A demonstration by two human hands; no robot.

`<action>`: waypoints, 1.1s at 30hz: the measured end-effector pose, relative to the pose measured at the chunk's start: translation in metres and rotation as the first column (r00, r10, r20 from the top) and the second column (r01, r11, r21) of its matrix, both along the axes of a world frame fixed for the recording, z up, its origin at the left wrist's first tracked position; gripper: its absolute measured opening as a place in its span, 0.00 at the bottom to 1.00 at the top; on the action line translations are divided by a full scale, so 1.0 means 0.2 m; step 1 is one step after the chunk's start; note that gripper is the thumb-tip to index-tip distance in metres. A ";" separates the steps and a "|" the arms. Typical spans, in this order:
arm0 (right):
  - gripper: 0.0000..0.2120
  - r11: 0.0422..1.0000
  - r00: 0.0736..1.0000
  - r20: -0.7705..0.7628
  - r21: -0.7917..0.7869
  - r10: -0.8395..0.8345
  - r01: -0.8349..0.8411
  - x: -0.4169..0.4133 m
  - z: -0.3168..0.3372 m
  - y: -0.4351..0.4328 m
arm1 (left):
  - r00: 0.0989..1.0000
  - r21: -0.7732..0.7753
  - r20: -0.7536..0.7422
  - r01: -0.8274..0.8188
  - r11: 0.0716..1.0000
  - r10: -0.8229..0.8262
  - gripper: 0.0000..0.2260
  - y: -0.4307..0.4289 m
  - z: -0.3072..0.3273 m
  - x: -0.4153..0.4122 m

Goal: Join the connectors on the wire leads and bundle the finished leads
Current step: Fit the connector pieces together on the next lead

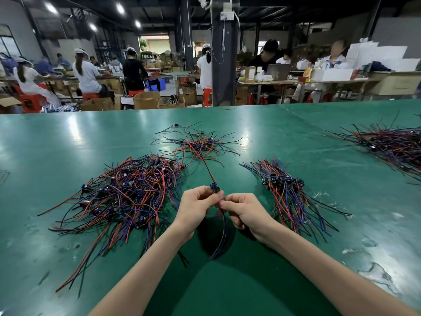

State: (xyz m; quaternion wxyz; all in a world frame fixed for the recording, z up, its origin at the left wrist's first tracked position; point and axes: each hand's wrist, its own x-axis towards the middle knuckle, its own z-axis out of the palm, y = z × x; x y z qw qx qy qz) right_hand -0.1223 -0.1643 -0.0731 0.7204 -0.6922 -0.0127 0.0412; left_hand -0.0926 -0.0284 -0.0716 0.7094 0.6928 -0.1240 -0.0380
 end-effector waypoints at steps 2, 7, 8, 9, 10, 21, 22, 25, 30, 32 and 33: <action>0.10 1.000 1.000 -0.008 -0.011 -0.007 0.007 0.00 0.00 0.01 | 0.999 0.004 0.050 -0.008 1.000 0.007 0.05 -0.01 -0.01 0.00; 0.08 0.998 0.996 -0.085 0.057 -0.013 0.018 0.00 0.02 0.01 | 0.990 0.039 0.135 -0.051 0.998 0.045 0.06 0.00 -0.02 0.02; 0.09 0.999 0.996 -0.090 0.043 -0.009 0.013 0.00 0.02 0.00 | 0.990 0.038 0.135 -0.056 0.998 0.050 0.06 0.00 -0.02 0.02; 0.10 1.000 0.996 -0.090 0.022 -0.004 0.006 -0.01 0.03 0.00 | 0.990 0.037 0.133 -0.055 0.998 0.050 0.06 0.00 -0.02 0.02; 0.11 1.000 0.996 -0.090 -0.001 0.001 -0.001 -0.01 0.03 0.00 | 0.991 0.038 0.127 -0.054 0.998 0.048 0.06 0.00 -0.02 0.01; 0.06 0.991 0.991 -0.091 -0.082 0.097 -0.105 -0.02 0.06 -0.02 | 0.980 -0.081 0.082 -0.176 0.981 0.183 0.04 0.03 0.03 0.02; 0.06 0.990 0.992 -0.089 -0.103 0.089 -0.098 -0.02 0.07 -0.02 | 0.979 -0.080 0.079 -0.180 0.980 0.186 0.04 0.03 0.03 0.02; 0.06 0.989 0.993 -0.076 -0.108 0.090 -0.098 -0.02 0.06 -0.01 | 0.979 -0.095 0.058 -0.187 0.978 0.193 0.05 0.04 0.04 0.03; 0.06 0.971 0.988 -0.064 -0.188 0.139 -0.149 -0.03 0.04 -0.03 | 0.969 -0.168 -0.021 -0.245 0.955 0.245 0.06 0.08 0.05 0.06; 0.06 0.955 0.989 -0.042 -0.259 0.139 -0.145 -0.03 0.04 -0.02 | 0.969 -0.165 -0.025 -0.247 0.955 0.247 0.05 0.09 0.05 0.07; 0.07 0.948 0.991 -0.029 -0.288 0.134 -0.136 -0.02 0.03 -0.02 | 0.969 -0.167 -0.025 -0.247 0.955 0.246 0.05 0.09 0.05 0.07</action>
